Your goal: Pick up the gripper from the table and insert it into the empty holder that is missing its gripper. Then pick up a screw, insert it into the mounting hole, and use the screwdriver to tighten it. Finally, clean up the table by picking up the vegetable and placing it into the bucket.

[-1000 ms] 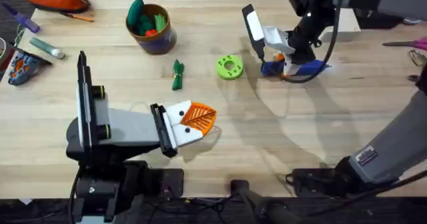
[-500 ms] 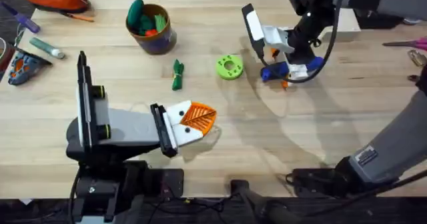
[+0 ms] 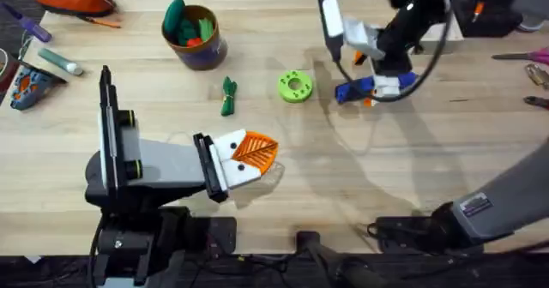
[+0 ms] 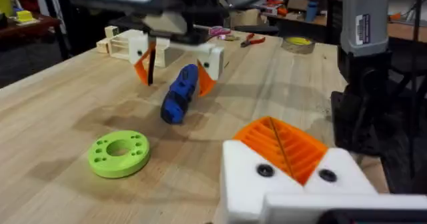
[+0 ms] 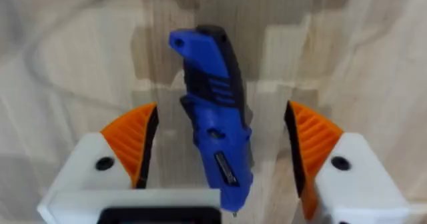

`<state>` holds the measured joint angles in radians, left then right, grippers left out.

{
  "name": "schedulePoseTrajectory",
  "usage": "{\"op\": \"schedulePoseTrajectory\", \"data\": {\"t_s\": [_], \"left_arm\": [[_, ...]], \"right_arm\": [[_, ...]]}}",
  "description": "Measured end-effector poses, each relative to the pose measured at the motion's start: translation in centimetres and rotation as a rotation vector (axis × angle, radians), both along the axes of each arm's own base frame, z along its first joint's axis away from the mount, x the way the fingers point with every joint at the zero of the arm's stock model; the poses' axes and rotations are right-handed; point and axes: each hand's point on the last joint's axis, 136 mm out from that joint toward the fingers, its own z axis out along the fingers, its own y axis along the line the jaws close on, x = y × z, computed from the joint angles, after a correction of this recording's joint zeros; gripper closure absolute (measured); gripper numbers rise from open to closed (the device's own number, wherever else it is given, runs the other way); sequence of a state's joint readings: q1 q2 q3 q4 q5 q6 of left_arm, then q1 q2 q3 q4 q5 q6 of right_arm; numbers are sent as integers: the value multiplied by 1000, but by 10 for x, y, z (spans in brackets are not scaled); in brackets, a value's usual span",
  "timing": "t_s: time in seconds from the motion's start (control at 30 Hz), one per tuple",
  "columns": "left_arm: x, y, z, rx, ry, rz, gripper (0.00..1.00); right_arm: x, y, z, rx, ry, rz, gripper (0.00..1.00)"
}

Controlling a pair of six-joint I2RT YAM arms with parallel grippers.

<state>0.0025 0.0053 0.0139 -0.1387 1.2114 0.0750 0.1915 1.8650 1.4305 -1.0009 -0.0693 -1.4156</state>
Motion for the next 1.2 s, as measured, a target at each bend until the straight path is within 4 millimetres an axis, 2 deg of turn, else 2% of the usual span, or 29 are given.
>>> {"op": "schedulePoseTrajectory", "data": {"t_s": [0.13,0.3,0.5,0.6,0.73,0.83,0.9,1.0,1.1,1.2], "left_arm": [[0,0,0,0,0,0,989],[0,0,0,0,0,0,989],[0,0,0,0,0,0,989],[0,0,0,0,0,0,989],[0,0,0,0,0,0,989],[0,0,0,0,0,0,989],[0,0,0,0,0,0,989],[0,0,0,0,0,0,989],[0,0,0,0,0,0,989],[0,0,0,0,0,0,989]], "right_arm": [[-1,9,42,46,-61,-18,10],[10,27,100,119,-207,-82,10],[29,57,174,264,-373,-255,9],[32,71,212,357,-423,-358,9],[25,85,268,496,-484,-469,9],[9,84,299,577,-506,-542,9],[-9,76,310,600,-492,-590,9],[-39,62,315,594,-454,-645,9],[-62,47,311,564,-411,-694,9],[-74,32,302,521,-364,-756,9]]}}
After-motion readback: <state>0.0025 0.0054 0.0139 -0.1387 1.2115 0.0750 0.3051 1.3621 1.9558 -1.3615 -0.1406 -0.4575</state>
